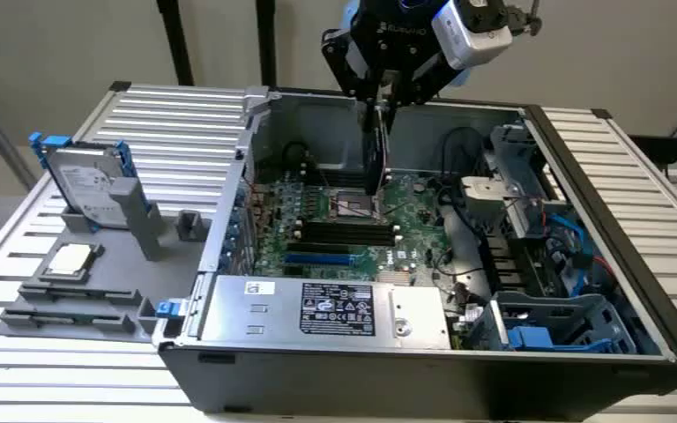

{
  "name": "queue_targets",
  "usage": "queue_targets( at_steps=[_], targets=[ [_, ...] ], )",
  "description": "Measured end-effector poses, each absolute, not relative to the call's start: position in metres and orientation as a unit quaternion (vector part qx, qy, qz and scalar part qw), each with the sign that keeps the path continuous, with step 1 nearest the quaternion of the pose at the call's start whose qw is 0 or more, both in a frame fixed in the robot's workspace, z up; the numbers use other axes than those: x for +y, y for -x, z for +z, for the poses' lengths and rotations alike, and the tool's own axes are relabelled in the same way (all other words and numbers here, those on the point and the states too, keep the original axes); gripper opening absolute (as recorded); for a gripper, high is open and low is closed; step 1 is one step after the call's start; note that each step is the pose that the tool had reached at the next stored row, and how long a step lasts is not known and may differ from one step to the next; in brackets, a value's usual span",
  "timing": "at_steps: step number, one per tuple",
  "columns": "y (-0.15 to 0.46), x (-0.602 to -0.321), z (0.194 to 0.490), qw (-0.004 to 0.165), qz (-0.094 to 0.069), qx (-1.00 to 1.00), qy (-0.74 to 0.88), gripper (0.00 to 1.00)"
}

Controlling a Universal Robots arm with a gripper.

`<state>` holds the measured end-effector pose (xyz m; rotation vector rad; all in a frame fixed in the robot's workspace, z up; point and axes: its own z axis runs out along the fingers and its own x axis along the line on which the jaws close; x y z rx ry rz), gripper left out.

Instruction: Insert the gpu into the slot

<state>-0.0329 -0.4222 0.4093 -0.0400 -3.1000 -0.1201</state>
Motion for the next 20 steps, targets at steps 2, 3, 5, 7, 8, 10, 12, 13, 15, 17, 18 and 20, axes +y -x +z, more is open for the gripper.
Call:
queue_targets(
  at_steps=[2,3,5,7,8,10,12,13,15,17,18,20],
  targets=[
    [0.0329,-0.4222,0.4093,0.020,-0.039,-0.999,0.013,0.26],
    [0.0328,-0.4222,0.4093,0.020,-0.039,-0.999,0.013,0.26],
    [0.0328,-0.4222,0.4093,0.020,-0.039,-0.999,0.013,0.26],
    [0.0328,-0.4222,0.4093,0.019,-0.039,-0.999,0.013,0.26],
    [0.0328,-0.4222,0.4093,0.020,-0.039,-0.999,0.013,0.26],
    [0.0327,-0.4222,0.4093,0.020,-0.039,-0.999,0.013,0.26],
    [0.0327,-0.4222,0.4093,0.020,-0.039,-0.999,0.013,0.26],
    [0.0326,-0.4222,0.4093,0.019,-0.039,-0.999,0.013,0.26],
    [0.0327,-0.4222,0.4093,0.020,-0.038,-0.999,0.008,0.26],
    [0.0327,-0.4222,0.4092,0.020,-0.038,-0.999,-0.010,0.26],
    [0.0327,-0.4222,0.4092,0.021,-0.038,-0.999,-0.020,0.26],
    [0.0327,-0.4222,0.4091,0.021,-0.037,-0.998,-0.038,0.26]
  ],
)
